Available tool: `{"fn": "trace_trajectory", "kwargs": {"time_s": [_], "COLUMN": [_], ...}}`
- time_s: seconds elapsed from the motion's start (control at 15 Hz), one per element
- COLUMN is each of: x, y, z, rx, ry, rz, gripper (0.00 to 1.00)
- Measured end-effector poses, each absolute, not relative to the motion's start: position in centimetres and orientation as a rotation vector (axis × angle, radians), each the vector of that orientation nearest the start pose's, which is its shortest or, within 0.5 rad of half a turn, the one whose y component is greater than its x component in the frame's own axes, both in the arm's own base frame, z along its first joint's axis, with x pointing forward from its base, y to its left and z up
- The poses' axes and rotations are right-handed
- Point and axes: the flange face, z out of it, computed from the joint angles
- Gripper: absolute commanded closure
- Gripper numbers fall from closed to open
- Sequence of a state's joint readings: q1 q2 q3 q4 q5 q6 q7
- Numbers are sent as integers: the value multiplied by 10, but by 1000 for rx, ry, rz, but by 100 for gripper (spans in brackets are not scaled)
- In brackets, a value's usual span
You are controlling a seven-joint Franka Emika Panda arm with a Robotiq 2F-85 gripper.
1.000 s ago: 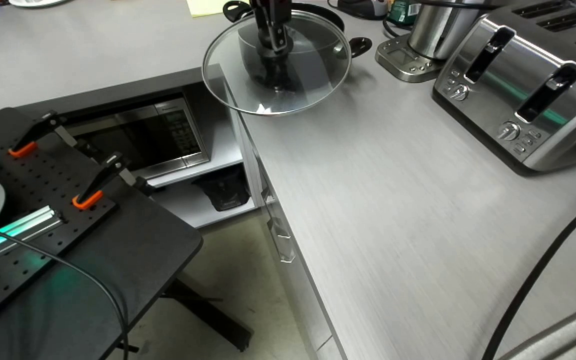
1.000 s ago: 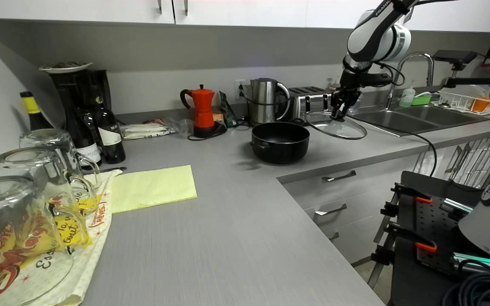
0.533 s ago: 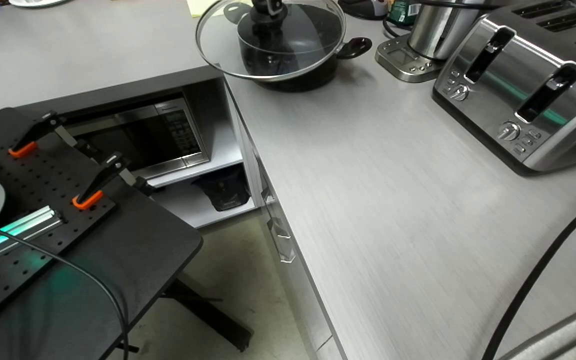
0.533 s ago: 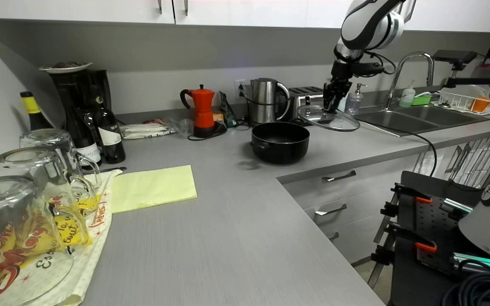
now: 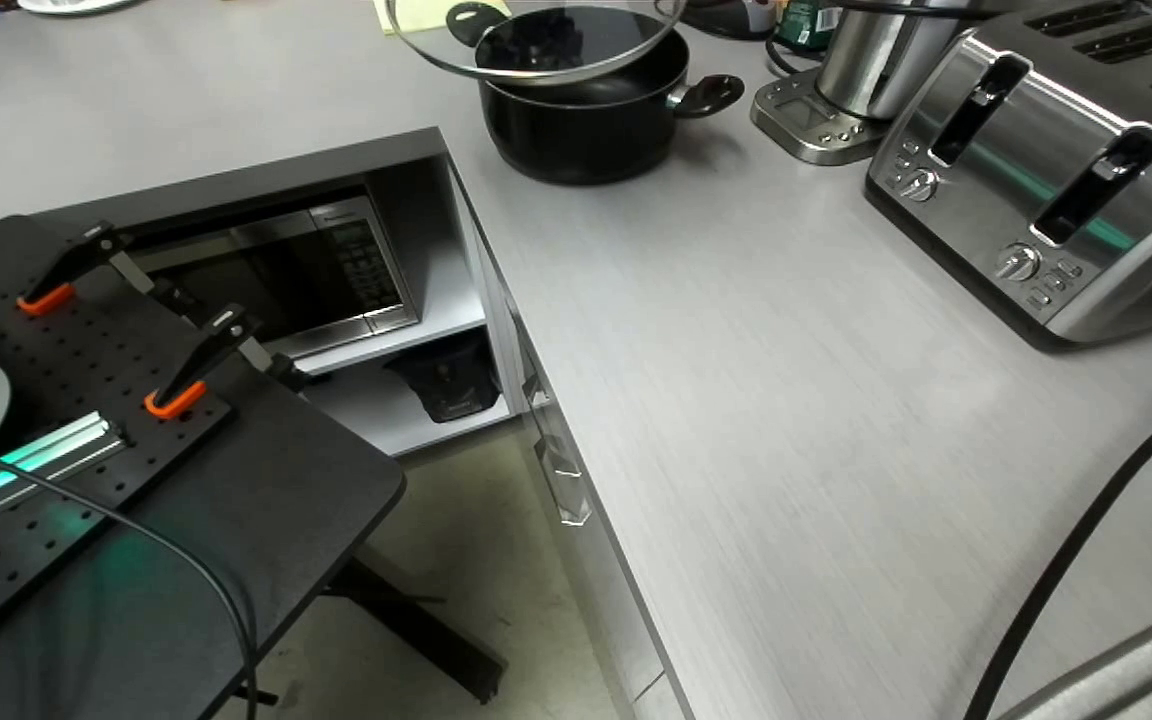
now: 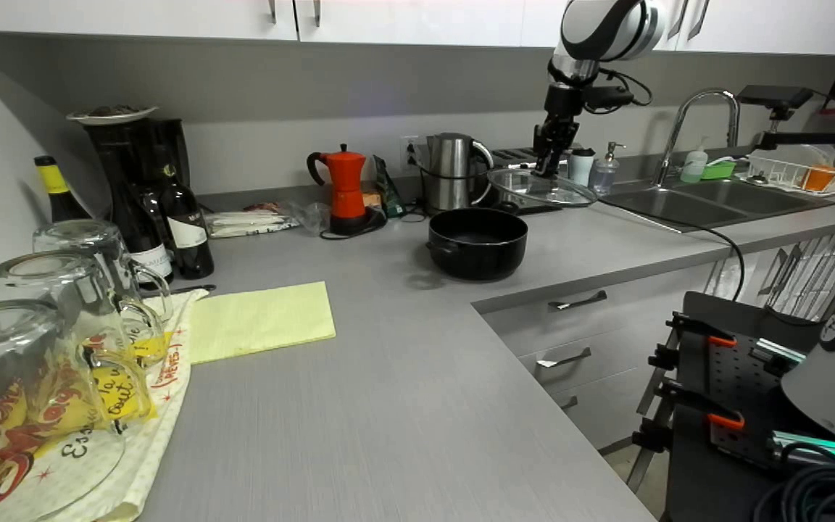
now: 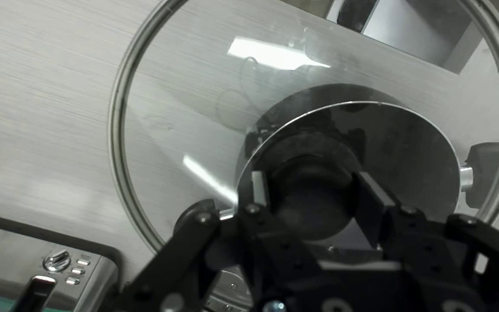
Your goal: Put the glass lid on the black pot.
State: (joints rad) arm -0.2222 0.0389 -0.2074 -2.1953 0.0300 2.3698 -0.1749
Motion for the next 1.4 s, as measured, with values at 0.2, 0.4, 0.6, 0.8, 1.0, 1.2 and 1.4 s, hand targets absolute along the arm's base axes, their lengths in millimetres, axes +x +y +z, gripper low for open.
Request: {"fn": "trace_trajectory", "kwargs": {"time_s": [0.2,0.4,0.6,0.8,1.0,1.2,1.4], "x": [520,543,567,588,605,619,629], "y": [-223,-220,-215,-208,-200,-192,-187], "z": [384,380,371,360,350,343,336], "rx": [-3142,-3152,-3162,-3168,-3173,-3186,-3207], "ry": [381,342,296,256,218,176,133], "rz": [-193,-170,-154,-147,-144,-141,-131], "gripper": [75,75,75,75,75,75,75]}}
